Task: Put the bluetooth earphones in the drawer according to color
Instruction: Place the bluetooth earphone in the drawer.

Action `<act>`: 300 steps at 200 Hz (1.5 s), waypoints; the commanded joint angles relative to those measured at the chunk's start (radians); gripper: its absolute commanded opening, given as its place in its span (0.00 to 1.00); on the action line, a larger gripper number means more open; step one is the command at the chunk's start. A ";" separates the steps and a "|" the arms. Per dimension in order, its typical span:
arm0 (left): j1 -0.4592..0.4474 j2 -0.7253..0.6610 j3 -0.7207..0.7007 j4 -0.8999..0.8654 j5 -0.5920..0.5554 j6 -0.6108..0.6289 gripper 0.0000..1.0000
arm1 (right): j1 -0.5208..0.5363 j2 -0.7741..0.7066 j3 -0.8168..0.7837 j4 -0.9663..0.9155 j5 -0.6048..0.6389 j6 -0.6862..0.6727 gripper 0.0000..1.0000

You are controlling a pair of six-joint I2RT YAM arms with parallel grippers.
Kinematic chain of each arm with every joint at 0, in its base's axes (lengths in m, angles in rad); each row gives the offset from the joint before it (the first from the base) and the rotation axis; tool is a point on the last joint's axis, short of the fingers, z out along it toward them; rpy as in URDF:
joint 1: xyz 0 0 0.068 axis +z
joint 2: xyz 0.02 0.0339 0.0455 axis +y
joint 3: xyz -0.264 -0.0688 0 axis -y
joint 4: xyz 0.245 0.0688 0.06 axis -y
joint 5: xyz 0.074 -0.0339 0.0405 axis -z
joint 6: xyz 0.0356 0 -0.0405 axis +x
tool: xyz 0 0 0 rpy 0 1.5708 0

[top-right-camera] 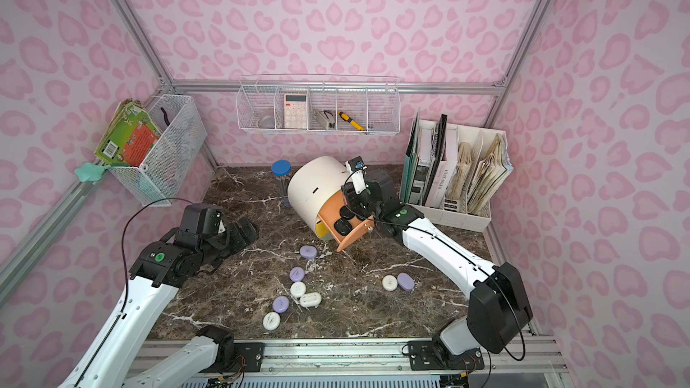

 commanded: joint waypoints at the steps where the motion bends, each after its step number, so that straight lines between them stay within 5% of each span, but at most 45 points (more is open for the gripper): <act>1: 0.001 0.007 -0.004 0.025 0.021 0.008 0.98 | -0.053 0.030 0.022 -0.034 -0.007 0.011 0.27; 82: 0.001 0.018 -0.016 0.038 0.027 0.012 0.99 | -0.102 0.085 0.062 -0.077 -0.145 -0.001 0.29; 179: 0.001 0.043 -0.026 0.064 0.057 0.008 0.98 | -0.056 0.035 0.039 -0.125 -0.130 -0.012 0.35; 267: 0.001 0.075 -0.014 0.081 0.107 0.005 0.99 | -0.056 0.044 0.075 -0.140 -0.093 0.005 0.74; 300: 0.001 0.107 0.015 0.098 0.140 0.014 0.99 | -0.056 -0.006 0.068 -0.164 -0.082 0.003 0.76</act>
